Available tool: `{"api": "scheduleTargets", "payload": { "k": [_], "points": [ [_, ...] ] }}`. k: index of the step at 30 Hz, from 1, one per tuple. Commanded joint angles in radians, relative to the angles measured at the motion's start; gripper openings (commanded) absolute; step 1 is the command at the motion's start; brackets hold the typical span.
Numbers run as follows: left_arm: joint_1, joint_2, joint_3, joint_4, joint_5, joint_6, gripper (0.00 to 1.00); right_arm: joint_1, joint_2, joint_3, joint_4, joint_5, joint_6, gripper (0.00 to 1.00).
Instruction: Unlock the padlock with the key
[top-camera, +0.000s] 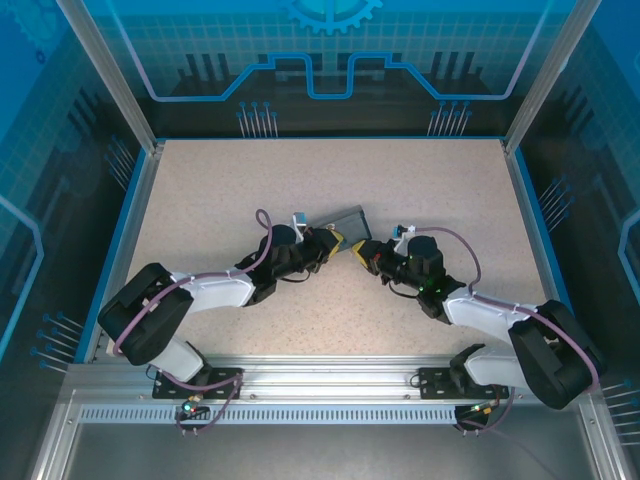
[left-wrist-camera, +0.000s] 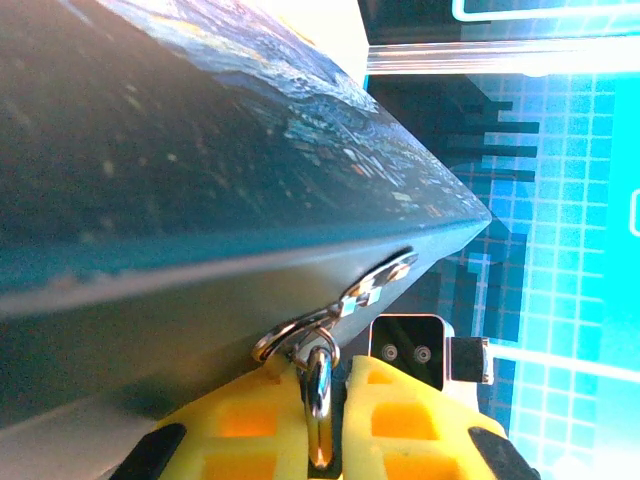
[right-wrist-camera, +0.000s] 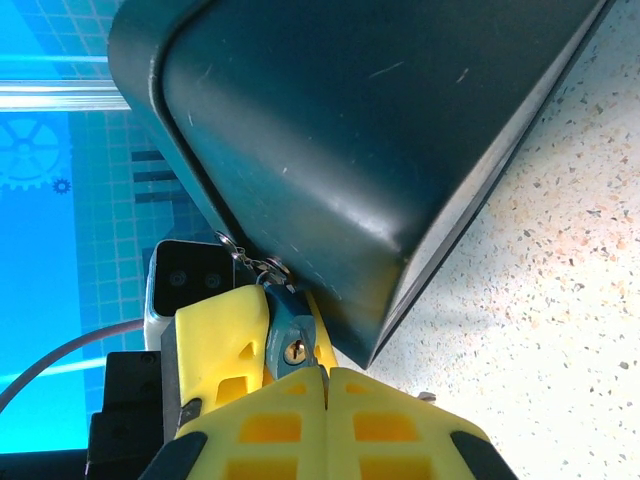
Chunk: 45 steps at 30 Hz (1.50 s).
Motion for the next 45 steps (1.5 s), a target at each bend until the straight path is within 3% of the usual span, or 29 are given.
{"api": "scheduleTargets", "payload": {
  "k": [1, 33, 45],
  "points": [
    [0.003, -0.039, 0.004, 0.065, 0.000, 0.013, 0.00, 0.019, 0.008, 0.039, 0.019, 0.008, 0.004, 0.00],
    [-0.002, -0.031, -0.002, 0.076, -0.002, 0.005, 0.00, 0.045, 0.039, 0.070, 0.024, 0.015, -0.013, 0.00],
    [-0.007, -0.042, -0.012, 0.130, 0.001, -0.039, 0.00, 0.006, 0.180, 0.027, 0.291, -0.095, -0.067, 0.00]
  ]
}}
